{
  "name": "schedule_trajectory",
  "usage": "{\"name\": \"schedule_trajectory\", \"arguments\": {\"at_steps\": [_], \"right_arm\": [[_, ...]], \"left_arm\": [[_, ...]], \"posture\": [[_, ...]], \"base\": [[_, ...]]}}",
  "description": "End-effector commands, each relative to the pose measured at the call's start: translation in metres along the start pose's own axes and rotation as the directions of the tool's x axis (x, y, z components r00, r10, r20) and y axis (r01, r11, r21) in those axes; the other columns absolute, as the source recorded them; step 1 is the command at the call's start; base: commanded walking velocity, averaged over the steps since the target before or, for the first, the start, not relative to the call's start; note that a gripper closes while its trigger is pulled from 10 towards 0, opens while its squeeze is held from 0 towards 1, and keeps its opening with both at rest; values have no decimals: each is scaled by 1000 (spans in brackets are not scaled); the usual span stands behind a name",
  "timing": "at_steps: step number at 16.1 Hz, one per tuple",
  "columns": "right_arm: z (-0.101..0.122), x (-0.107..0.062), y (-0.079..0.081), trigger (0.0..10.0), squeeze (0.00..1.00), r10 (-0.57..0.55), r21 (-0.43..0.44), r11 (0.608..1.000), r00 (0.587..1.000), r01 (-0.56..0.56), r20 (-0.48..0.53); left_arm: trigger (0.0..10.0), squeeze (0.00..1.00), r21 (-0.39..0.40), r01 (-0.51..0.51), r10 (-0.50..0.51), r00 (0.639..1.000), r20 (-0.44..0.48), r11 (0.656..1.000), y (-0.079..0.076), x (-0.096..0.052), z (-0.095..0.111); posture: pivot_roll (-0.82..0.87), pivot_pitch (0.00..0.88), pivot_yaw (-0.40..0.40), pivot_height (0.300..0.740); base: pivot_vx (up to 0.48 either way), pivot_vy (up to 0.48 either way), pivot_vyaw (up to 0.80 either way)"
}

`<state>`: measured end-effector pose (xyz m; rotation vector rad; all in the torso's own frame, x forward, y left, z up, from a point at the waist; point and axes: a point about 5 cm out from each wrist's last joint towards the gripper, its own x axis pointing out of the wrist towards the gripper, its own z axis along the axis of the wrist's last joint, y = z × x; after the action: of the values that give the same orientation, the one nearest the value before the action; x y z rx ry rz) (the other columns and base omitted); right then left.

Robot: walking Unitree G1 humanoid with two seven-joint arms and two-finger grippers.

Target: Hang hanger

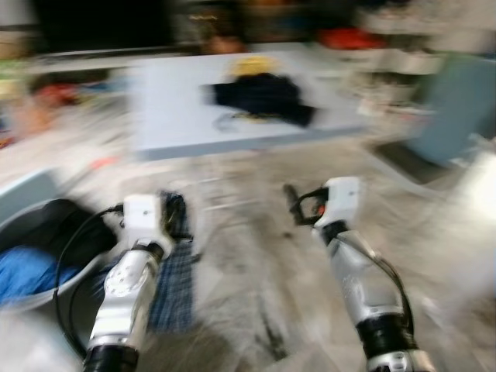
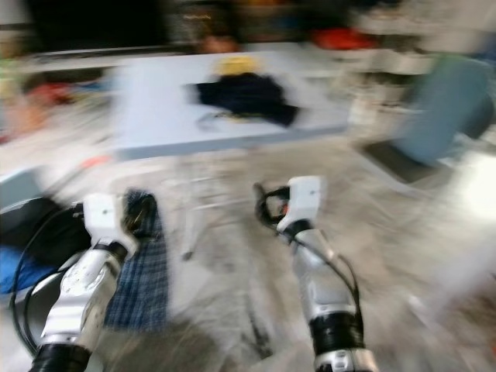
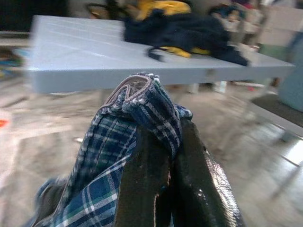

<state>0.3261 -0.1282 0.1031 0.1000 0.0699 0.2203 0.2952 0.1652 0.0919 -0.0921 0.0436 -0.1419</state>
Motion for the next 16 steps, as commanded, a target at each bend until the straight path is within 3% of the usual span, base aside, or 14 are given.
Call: {"name": "schedule_trajectory", "arguments": {"at_steps": [1, 8, 11, 16], "right_arm": [[8, 1, -8, 10000, 0, -22, -13, 1000, 1000, 22, 19], [7, -1, -8, 10000, 0, -28, -13, 1000, 999, 28, 18], [8, -1, -8, 10000, 0, -30, -12, 999, 999, 30, 22], [6, 0, -7, 10000, 0, -39, -7, 999, 999, 39, 15]], "left_arm": [[10000, 0, 6, 33, -33, 999, 41, 999, -8, 6, 11], [10000, 0, 2, 42, -42, 999, 31, 999, -8, 7, 9], [10000, 0, 8, 32, -32, 999, -17, 999, -9, 8, 3], [10000, 0, 68, 50, -52, 998, 26, 996, -8, 8, 9]], "posture": [[-79, 0, 13, 740], [-82, 0, 17, 740], [-79, 0, 17, 740], [-73, 0, 19, 740]], "base": [[334, 345, -800], [333, 346, -800], [211, 224, 0], [0, 0, -123]]}}
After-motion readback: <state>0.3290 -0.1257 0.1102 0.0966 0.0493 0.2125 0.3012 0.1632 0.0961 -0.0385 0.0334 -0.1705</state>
